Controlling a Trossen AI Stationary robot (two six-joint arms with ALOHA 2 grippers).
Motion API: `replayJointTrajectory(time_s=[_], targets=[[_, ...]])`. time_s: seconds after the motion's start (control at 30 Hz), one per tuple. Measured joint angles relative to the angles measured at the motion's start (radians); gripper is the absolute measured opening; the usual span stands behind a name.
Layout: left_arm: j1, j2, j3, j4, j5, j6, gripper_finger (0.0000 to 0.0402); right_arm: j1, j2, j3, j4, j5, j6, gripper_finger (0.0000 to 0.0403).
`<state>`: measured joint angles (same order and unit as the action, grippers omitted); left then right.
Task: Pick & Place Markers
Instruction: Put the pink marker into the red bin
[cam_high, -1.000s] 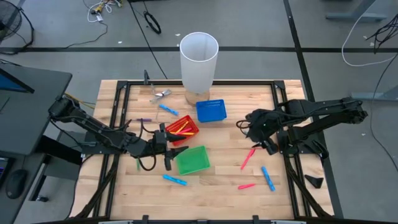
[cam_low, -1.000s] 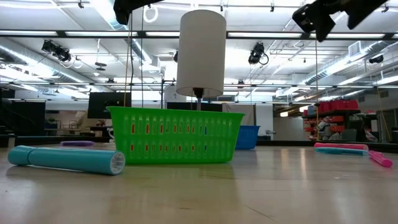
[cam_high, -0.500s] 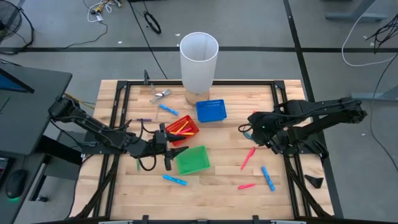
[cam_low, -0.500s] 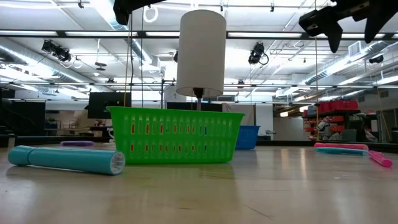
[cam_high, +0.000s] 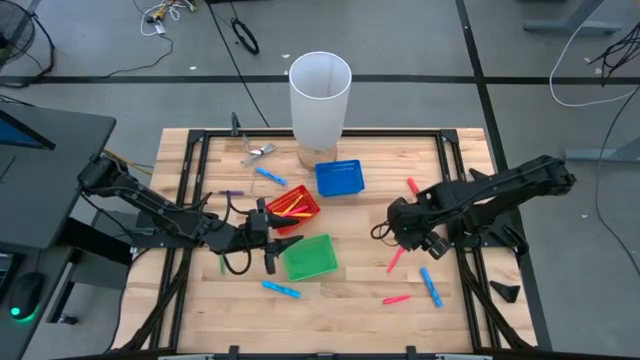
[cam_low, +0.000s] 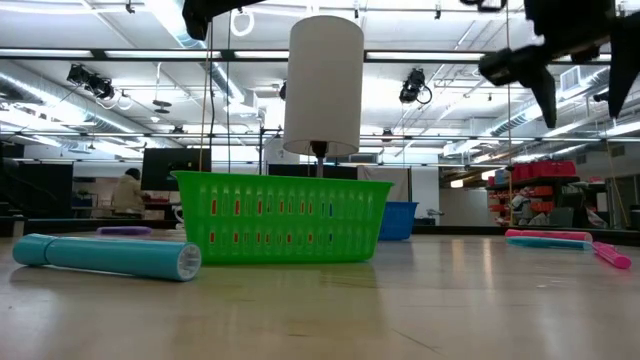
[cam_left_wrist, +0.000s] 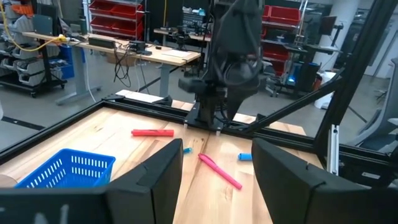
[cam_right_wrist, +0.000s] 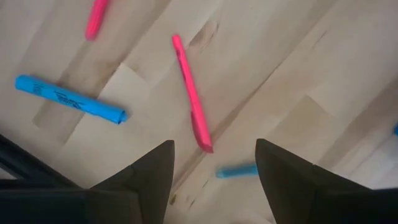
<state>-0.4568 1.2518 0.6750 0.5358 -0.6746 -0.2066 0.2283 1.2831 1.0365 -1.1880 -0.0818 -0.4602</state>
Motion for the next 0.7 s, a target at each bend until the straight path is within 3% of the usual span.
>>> replayJointTrajectory(time_s=[0.7], targets=[[0.0, 0.0, 0.0, -0.001, 0.017, 0.001, 0.0197, 0.057, 0.005, -0.284, 0.342, 0.02, 0.082, 0.0228]])
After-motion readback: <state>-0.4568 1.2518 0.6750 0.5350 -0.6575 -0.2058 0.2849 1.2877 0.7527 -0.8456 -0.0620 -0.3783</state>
